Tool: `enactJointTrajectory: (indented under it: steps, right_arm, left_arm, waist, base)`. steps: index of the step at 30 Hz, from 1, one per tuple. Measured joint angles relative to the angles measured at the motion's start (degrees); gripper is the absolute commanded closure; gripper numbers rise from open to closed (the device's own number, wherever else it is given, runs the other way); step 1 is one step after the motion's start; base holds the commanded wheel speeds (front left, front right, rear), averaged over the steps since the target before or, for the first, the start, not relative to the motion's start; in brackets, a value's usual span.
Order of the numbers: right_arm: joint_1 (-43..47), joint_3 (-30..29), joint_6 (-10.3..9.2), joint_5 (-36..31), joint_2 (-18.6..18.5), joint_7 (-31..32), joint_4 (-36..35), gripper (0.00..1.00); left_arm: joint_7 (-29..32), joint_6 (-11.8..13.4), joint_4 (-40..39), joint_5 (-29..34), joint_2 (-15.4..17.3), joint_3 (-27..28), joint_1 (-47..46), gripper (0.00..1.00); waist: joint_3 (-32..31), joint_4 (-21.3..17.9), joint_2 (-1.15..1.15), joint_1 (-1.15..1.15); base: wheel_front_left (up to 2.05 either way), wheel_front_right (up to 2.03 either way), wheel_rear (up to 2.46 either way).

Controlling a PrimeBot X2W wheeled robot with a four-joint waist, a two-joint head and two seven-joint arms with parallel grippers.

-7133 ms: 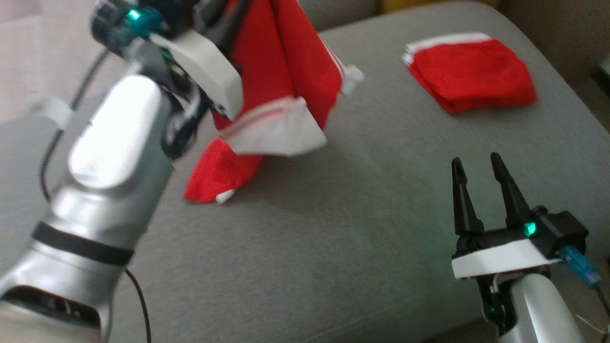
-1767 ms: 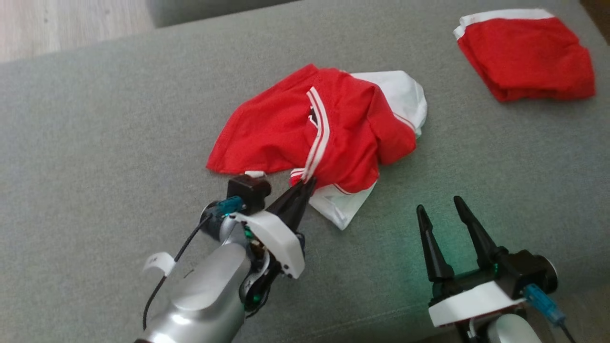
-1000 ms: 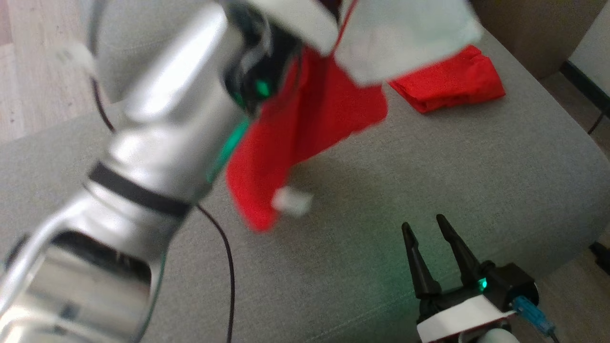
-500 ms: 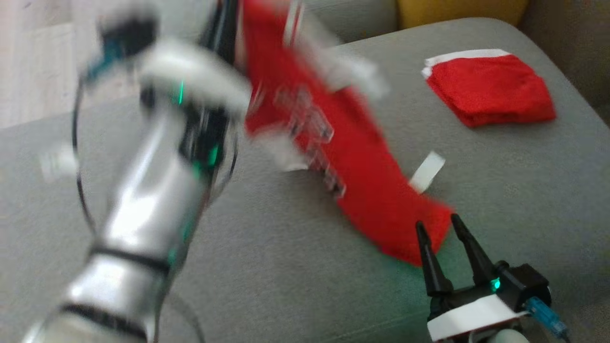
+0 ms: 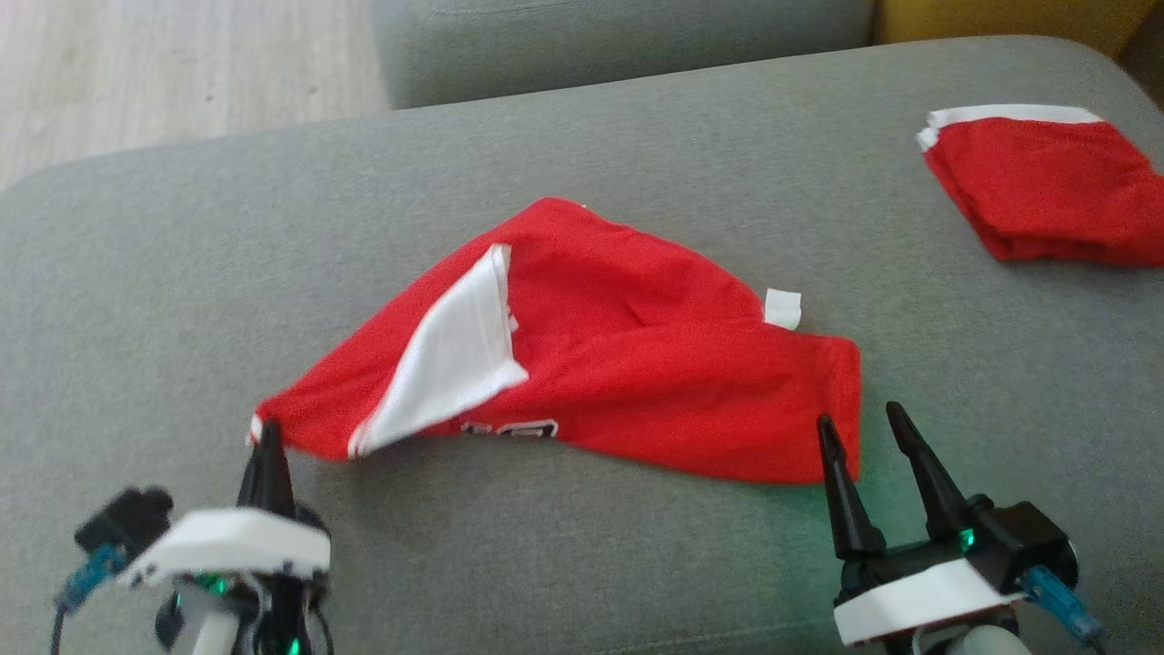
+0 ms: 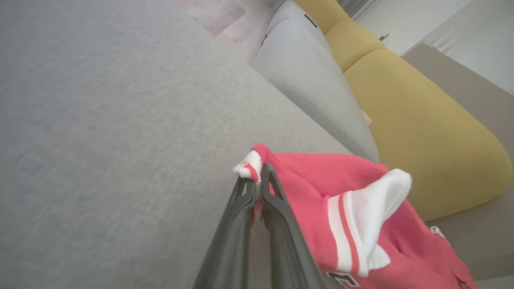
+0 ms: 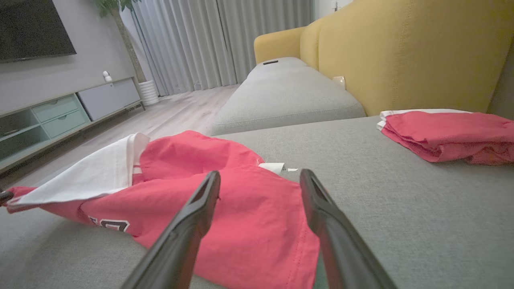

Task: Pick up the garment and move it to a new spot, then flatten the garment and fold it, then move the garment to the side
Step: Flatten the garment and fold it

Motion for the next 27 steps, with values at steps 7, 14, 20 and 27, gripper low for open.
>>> enactJointTrajectory:
  steps: [7, 14, 20, 27]
  right_arm:
    - [0.01, -0.32, 0.0, -0.98, 0.0, 0.0, -0.12, 0.0]
    - [-0.09, -0.08, 0.0, -1.4, 0.01, 0.0, -0.13, 0.0]
    - [-0.09, 0.16, 0.0, -1.87, 0.01, 0.0, 0.1, 0.0]
    - [-0.1, 0.4, 0.0, -2.37, 0.01, 0.0, 0.3, 0.0]
  left_arm:
    - [0.0, 4.8, -6.2, 12.96, 0.09, 3.48, 5.3, 0.0]
    - [-0.01, 8.91, -23.29, 42.69, 0.6, 0.91, 5.25, 0.0]
    - [-0.02, 2.92, -25.04, 51.77, -0.7, -12.58, 7.11, 0.0]
    - [-0.02, 5.54, -13.12, 57.12, -1.36, -17.23, 6.61, 0.0]
  waist:
    - [0.8, 2.94, 0.0, 0.0]
    - [2.13, 4.11, 0.0, 0.0]
    - [2.1, 4.0, 0.0, 0.0]
    - [2.11, 3.05, 0.0, 0.0]
  base:
    - [0.0, 0.0, 0.0]
    - [0.0, 0.0, 0.0]
    - [0.0, 0.0, 0.0]
    - [0.0, 0.0, 0.0]
